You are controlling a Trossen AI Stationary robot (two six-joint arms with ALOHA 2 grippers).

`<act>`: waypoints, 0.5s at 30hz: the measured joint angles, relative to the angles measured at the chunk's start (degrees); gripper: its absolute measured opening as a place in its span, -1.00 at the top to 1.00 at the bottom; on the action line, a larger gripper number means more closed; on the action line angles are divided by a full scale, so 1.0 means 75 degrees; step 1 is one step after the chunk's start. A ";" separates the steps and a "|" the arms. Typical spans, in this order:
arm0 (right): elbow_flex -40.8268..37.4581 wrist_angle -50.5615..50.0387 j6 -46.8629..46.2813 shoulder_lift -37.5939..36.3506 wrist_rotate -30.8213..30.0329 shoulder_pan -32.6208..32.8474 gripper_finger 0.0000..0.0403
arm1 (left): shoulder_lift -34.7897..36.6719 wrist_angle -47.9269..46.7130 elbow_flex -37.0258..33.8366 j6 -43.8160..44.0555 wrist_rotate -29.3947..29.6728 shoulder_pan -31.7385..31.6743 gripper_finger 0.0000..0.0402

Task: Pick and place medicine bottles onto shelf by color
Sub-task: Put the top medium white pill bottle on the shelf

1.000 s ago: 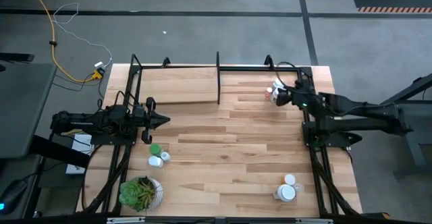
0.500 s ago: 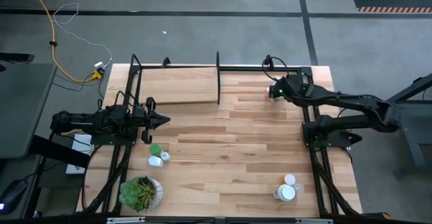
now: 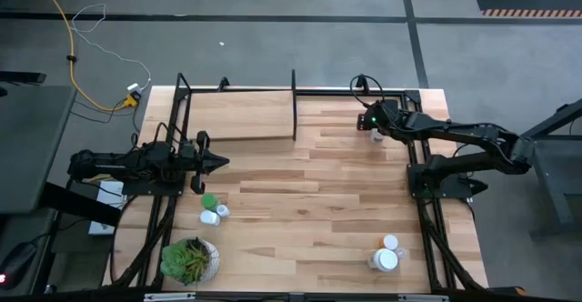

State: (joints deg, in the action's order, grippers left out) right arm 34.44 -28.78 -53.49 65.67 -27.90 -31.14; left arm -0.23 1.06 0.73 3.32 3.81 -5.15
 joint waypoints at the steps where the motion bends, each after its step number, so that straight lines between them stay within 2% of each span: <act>1: 0.0000 0.0006 0.0007 0.0000 0.0000 0.0000 -0.49 | 0.0001 0.0002 0.0000 0.0001 0.0000 -0.0002 0.98; 10: 0.0000 -0.0260 0.0601 -0.0393 0.0225 0.0000 -0.49 | 0.0001 0.0002 0.0000 0.0000 0.0000 0.0000 0.98; 15: 0.0003 -0.1245 0.0521 -0.0815 0.0226 0.0000 -0.49 | 0.0001 0.0002 0.0000 -0.0007 0.0000 -0.0003 0.98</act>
State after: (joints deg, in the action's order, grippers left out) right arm 34.46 -38.11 -49.59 59.56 -26.20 -31.14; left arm -0.22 1.08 0.73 3.27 3.81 -5.17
